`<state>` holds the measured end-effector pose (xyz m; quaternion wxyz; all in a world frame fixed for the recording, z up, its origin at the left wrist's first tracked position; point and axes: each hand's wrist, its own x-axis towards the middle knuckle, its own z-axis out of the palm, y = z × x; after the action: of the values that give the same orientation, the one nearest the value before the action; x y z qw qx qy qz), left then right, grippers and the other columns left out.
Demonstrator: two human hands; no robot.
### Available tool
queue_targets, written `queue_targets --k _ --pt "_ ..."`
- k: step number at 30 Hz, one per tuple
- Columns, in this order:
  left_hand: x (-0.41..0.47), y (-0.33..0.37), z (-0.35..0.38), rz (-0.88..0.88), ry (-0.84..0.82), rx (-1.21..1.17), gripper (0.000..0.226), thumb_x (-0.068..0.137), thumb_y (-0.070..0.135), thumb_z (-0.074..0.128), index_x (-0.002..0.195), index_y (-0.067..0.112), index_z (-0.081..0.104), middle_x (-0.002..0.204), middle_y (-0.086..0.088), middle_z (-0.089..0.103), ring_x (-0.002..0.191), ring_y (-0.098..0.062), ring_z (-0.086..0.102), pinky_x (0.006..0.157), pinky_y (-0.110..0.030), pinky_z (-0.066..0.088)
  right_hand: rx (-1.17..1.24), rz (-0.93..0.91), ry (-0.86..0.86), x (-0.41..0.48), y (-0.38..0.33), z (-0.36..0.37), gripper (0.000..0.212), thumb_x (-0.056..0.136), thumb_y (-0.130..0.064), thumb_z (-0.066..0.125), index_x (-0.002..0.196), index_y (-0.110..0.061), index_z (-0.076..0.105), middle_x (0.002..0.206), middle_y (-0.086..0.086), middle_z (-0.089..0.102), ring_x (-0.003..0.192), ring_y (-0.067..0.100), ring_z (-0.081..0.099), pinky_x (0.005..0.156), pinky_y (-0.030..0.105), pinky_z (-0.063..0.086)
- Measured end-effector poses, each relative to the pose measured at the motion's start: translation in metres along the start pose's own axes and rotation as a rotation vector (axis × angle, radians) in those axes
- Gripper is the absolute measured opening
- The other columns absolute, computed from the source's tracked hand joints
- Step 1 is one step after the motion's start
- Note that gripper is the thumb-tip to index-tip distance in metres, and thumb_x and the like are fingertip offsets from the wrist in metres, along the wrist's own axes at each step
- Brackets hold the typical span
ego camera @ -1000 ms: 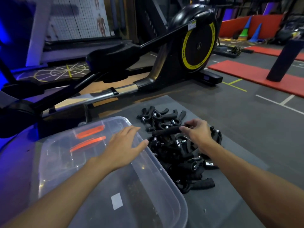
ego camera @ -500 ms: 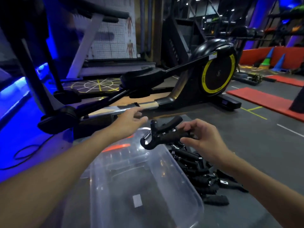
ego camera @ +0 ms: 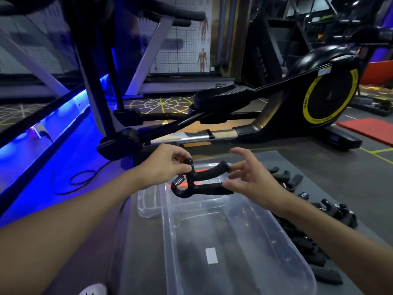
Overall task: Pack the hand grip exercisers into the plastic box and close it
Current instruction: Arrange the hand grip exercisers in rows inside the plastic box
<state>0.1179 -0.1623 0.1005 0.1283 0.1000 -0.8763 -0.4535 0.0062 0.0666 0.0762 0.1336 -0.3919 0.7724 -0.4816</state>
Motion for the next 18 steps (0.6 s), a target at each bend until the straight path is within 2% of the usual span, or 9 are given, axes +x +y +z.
queue_targets --k 2,5,9,12,13,15,18 --pt "-0.002 -0.01 0.003 0.032 0.005 0.104 0.014 0.084 0.005 0.072 0.095 0.013 0.069 0.088 -0.014 0.07 0.079 -0.026 0.07 0.081 -0.039 0.058 -0.054 0.047 0.039 0.01 0.001 0.011 0.061 0.083 -0.028 0.074 0.135 -0.035 0.043 0.09 0.001 0.068 0.084 0.009 0.067 0.081 0.034 0.055" --pt "-0.005 -0.027 0.007 0.049 0.042 0.147 0.014 0.083 0.01 0.073 0.091 0.021 0.067 0.076 -0.016 0.068 0.074 -0.032 0.068 0.077 -0.045 0.057 -0.062 0.123 0.099 0.026 0.003 0.028 0.031 0.087 -0.025 0.07 0.117 -0.025 0.063 0.077 0.007 0.07 0.068 0.015 0.065 0.075 0.041 0.059" --pt "-0.009 -0.044 0.011 0.034 0.101 0.127 0.022 0.083 0.01 0.073 0.089 0.029 0.063 0.065 -0.007 0.066 0.065 -0.021 0.068 0.062 -0.025 0.052 0.167 0.266 0.103 0.043 0.011 0.045 0.015 0.085 -0.013 0.072 0.099 -0.01 0.065 0.079 0.015 0.071 0.066 0.027 0.072 0.071 0.042 0.061" --pt "-0.01 -0.056 0.02 0.031 0.128 0.103 0.023 0.084 0.014 0.073 0.096 0.031 0.063 0.067 0.004 0.066 0.065 -0.01 0.066 0.065 -0.023 0.052 0.339 0.355 0.13 0.049 0.015 0.057 0.009 0.086 -0.001 0.068 0.092 -0.002 0.061 0.084 0.022 0.065 0.06 0.024 0.068 0.066 0.037 0.062" --pt "-0.01 -0.059 0.023 0.038 0.141 0.097 0.022 0.085 0.016 0.071 0.1 0.031 0.064 0.074 0.006 0.067 0.071 -0.007 0.066 0.069 -0.024 0.052 0.381 0.38 0.157 0.052 0.018 0.059 0.009 0.086 0.002 0.067 0.091 -0.003 0.061 0.084 0.021 0.064 0.058 0.022 0.067 0.064 0.034 0.062" --pt "-0.009 -0.067 0.028 0.068 0.156 0.159 0.028 0.088 0.021 0.067 0.114 0.028 0.062 0.101 0.009 0.065 0.095 -0.005 0.062 0.086 -0.027 0.05 0.436 0.417 0.204 0.059 0.027 0.059 0.01 0.086 0.003 0.066 0.089 -0.005 0.06 0.085 0.022 0.064 0.057 0.022 0.067 0.062 0.032 0.062" --pt "-0.011 -0.083 0.03 0.0 0.16 0.424 0.054 0.089 0.037 0.059 0.14 0.024 0.044 0.144 0.002 0.042 0.135 -0.018 0.037 0.111 -0.039 0.032 0.423 0.45 0.247 0.068 0.047 0.06 0.011 0.086 0.004 0.065 0.088 -0.005 0.058 0.09 0.025 0.065 0.063 0.029 0.069 0.063 0.032 0.062"
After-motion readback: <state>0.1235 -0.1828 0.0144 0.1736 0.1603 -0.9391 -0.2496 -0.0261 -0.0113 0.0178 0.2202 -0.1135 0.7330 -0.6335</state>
